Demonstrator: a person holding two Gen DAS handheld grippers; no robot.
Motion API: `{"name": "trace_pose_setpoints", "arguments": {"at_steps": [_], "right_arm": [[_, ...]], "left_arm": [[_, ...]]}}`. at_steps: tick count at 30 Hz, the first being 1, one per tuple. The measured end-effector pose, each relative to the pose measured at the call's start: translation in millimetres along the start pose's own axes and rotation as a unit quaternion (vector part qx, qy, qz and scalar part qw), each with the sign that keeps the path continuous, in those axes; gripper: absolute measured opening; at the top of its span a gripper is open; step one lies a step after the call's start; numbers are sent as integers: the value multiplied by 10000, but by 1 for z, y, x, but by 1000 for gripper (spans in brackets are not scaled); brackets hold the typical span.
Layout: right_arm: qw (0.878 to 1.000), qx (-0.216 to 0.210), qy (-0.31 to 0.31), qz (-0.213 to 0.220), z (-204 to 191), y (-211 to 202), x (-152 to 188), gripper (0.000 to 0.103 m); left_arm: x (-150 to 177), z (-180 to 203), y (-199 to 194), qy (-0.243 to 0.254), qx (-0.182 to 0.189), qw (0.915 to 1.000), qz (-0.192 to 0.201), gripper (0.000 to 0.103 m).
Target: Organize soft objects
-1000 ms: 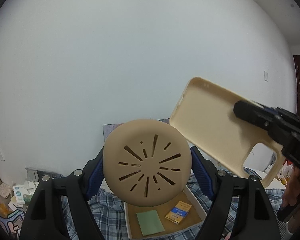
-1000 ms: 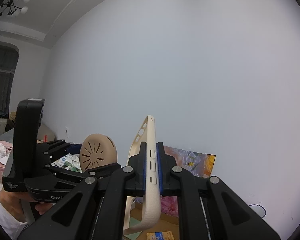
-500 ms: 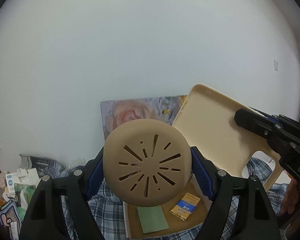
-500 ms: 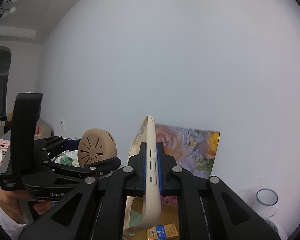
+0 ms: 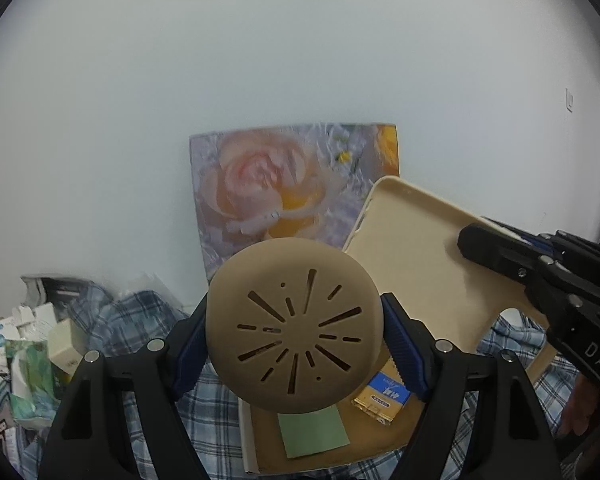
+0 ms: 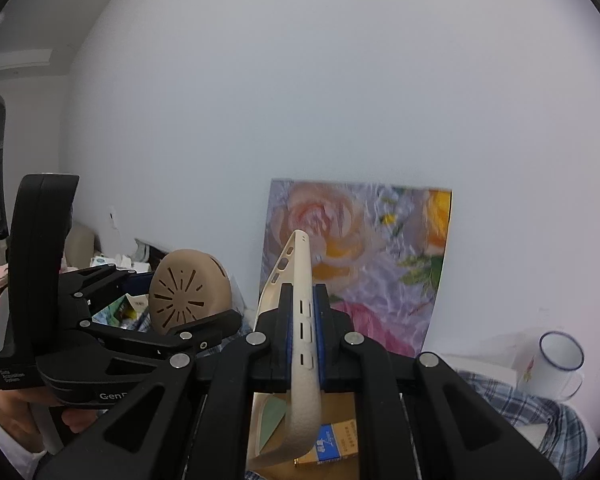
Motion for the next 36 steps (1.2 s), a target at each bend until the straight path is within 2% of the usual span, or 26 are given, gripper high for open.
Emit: {"name": "trace_pose_setpoints", "arguments": {"at_steps": [16,27,36], "right_arm": [[9949,-75,423,-917,29,66,61,8],[9879,-168,677,-1385,35,92,94,8],[9823,-230,727,-1713,34,107,109,8]], "left_arm": [[56,-1,79,-182,153,9944,-1034,80],[82,-4,105,-177,164,9886,-1487,80],[92,-3,114,-144,96,9857,-1677,80]]}}
Point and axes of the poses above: each gripper's, at about its wrist camera, not at the fingertips, and y roughly the way its jaws point, z to its right, x to its underside, the point moved 2 cm from there along y, roughly the way its jaws point, and after that the axes turned 2 degrees about x, right-handed, at the moved point
